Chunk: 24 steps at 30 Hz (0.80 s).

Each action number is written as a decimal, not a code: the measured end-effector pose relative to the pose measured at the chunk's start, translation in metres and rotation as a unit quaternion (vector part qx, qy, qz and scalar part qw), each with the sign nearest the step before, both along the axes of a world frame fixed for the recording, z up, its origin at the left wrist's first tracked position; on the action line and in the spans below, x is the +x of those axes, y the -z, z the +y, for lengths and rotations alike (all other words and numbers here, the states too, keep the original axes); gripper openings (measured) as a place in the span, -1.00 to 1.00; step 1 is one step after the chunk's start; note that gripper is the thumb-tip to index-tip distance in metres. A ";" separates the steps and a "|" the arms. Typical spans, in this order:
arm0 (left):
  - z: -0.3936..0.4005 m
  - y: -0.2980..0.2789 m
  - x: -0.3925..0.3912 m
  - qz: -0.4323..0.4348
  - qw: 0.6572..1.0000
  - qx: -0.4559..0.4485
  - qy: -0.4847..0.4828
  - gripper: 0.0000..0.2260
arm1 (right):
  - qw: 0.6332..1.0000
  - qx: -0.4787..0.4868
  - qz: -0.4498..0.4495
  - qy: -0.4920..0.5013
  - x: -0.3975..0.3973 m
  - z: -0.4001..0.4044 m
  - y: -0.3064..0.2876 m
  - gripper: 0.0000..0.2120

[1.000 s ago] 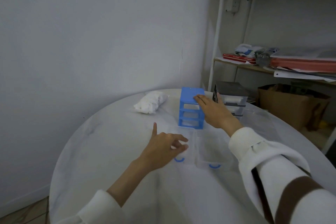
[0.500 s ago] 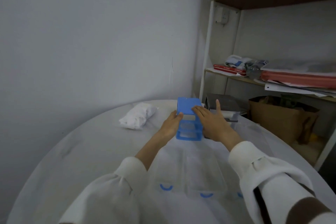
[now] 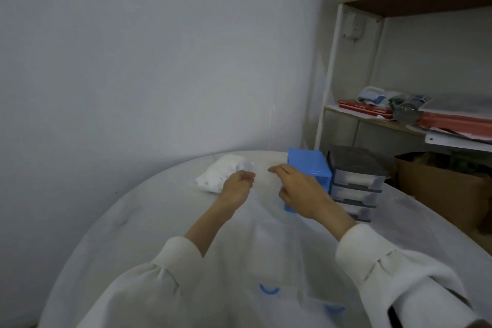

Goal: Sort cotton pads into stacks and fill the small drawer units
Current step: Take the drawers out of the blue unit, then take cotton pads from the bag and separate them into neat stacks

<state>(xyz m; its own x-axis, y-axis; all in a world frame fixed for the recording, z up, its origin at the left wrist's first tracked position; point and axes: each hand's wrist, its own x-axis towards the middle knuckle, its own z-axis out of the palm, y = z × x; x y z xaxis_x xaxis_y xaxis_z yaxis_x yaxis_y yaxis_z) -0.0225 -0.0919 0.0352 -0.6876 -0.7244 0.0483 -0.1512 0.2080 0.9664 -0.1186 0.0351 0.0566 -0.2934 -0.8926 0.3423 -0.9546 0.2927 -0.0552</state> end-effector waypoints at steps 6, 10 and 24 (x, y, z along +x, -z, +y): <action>-0.063 -0.003 0.037 0.068 0.986 0.003 -0.149 -0.77 | 0.977 0.018 -0.210 0.038 0.025 -0.070 0.015 -0.60; -0.092 0.006 0.043 -0.004 0.982 -0.050 -0.184 -0.71 | 0.912 -0.009 -0.394 0.111 0.039 -0.108 0.024 -0.54; -0.095 0.026 0.047 0.018 0.988 -0.070 -0.134 -0.74 | 0.742 -0.170 -0.627 0.165 0.041 -0.138 0.030 -0.64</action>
